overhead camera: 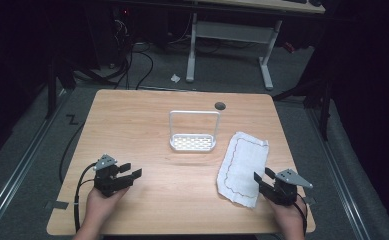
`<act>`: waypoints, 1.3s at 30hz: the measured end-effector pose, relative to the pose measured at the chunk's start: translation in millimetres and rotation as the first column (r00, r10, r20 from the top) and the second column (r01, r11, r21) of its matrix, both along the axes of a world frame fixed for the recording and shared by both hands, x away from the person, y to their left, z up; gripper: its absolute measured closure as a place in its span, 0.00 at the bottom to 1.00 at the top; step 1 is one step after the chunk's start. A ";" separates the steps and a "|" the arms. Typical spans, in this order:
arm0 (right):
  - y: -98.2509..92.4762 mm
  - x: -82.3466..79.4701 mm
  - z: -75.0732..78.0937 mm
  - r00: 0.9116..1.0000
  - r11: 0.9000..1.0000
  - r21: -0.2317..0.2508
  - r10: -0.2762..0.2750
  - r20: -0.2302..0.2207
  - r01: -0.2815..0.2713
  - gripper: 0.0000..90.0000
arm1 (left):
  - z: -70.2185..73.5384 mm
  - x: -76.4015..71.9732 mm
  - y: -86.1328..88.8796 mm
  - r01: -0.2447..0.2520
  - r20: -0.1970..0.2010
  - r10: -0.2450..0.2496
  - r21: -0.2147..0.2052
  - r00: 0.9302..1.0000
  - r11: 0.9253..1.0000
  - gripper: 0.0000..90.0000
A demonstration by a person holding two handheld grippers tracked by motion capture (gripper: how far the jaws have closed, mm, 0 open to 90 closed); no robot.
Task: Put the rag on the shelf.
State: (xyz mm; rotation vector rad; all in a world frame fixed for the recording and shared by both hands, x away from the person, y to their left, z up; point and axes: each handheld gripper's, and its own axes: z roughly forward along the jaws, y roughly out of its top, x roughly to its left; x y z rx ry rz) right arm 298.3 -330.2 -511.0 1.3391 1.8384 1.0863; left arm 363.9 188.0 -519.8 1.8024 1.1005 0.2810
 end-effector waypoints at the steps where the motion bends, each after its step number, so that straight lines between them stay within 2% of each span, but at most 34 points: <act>1: -0.6 -0.4 -0.7 1.000 1.000 0.001 -0.003 0.004 0.003 0.56 | -1.0 -0.1 -1.5 0.002 0.006 -0.002 0.017 1.000 1.000 0.47; 4: -4.6 -0.9 -3.3 1.000 1.000 0.006 -0.005 -0.001 0.005 0.56 | -3.5 -0.3 -5.3 0.009 0.006 -0.009 0.050 1.000 0.999 0.48; 7: -7.0 -0.8 -6.7 1.000 1.000 0.000 -0.007 -0.010 0.007 0.57 | -2.8 -1.8 -9.3 0.012 0.003 -0.012 0.031 1.000 0.999 0.48; 10: -6.0 3.1 -5.0 1.000 1.000 0.007 0.003 -0.014 -0.003 0.60 | -3.2 -3.2 -14.8 0.027 0.021 -0.028 0.047 0.999 0.999 0.49; 13: -3.2 22.3 -1.1 0.999 1.000 -0.021 0.016 -0.034 -0.016 0.68 | -7.4 -2.0 -18.8 0.058 -0.004 -0.057 0.063 0.998 0.996 0.51; 16: -2.2 48.6 -3.5 0.997 0.999 -0.042 0.027 -0.076 -0.030 0.92 | -7.7 -3.7 -21.5 0.069 0.001 -0.070 0.075 0.998 0.995 0.58; 17: -3.2 57.5 -6.2 0.996 0.998 -0.057 0.014 -0.083 -0.019 1.00 | -6.8 -4.5 -21.6 0.068 -0.002 -0.068 0.074 0.998 0.995 0.61; 20: -8.8 81.8 -18.1 0.982 0.998 -0.057 -0.031 -0.187 0.021 1.00 | -4.4 -7.0 -19.8 0.063 0.008 -0.063 0.057 0.998 0.996 0.69; 21: -9.9 86.0 -22.4 0.978 0.998 -0.053 -0.028 -0.209 0.017 1.00 | -3.9 -7.5 -18.9 0.066 0.009 -0.067 0.051 0.998 0.996 0.71; 22: -10.7 86.5 -23.6 0.980 0.999 -0.044 -0.018 -0.200 0.009 1.00 | -3.8 -7.5 -18.3 0.070 0.003 -0.070 0.042 0.998 0.997 0.71; 25: -6.2 81.7 -23.2 0.979 0.998 -0.062 0.018 -0.202 -0.031 1.00 | -4.3 -6.7 -17.7 0.069 -0.009 -0.069 0.016 0.998 0.998 0.71; 29: 7.5 67.0 -24.9 0.978 0.992 -0.075 0.088 -0.187 -0.104 1.00 | -4.1 -8.0 -21.9 0.085 -0.013 -0.085 0.015 0.996 0.996 0.71; 35: 32.5 48.8 -25.9 0.965 0.976 -0.077 0.185 -0.186 -0.202 1.00 | -3.9 -13.0 -35.8 0.129 -0.003 -0.129 0.034 0.992 0.991 0.73; 39: 53.8 38.6 -25.6 0.949 0.959 -0.085 0.251 -0.192 -0.270 1.00 | -4.1 -14.8 -50.5 0.166 0.005 -0.166 0.057 0.986 0.984 0.77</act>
